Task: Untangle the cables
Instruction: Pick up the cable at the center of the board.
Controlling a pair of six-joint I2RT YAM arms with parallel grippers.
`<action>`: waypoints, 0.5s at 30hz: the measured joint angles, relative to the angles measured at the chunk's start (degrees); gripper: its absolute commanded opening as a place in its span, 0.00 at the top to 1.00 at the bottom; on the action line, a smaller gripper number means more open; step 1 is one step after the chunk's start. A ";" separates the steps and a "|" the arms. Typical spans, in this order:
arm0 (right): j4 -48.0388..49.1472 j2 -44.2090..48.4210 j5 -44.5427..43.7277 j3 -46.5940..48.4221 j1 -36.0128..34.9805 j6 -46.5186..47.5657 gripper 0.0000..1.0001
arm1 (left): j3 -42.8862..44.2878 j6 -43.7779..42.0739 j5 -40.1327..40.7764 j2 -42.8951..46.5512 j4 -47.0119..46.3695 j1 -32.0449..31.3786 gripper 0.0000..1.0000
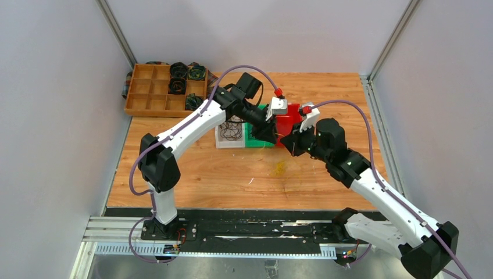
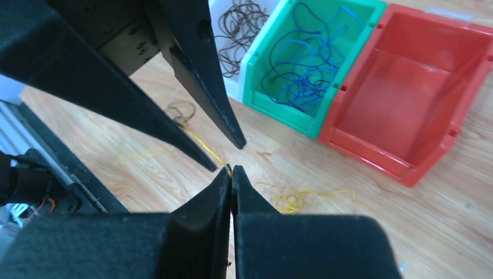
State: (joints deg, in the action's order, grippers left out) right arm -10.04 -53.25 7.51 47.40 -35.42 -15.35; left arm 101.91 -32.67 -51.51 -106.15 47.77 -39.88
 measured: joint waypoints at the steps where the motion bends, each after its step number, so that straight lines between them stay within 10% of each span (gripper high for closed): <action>1: 0.52 -0.37 1.68 0.02 0.37 -0.11 0.99 | 0.00 0.11 -0.04 -0.02 -0.04 0.00 0.98; 15: 9.29 3.80 0.46 -9.40 3.32 0.22 0.50 | 0.61 3.93 9.77 3.34 -1.68 -0.02 0.99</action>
State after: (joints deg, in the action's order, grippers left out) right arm -0.75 -49.45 7.97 38.00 -32.10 -15.14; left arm 102.52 -28.73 -41.74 -102.80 46.09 -39.90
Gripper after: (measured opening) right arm 0.412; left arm 0.015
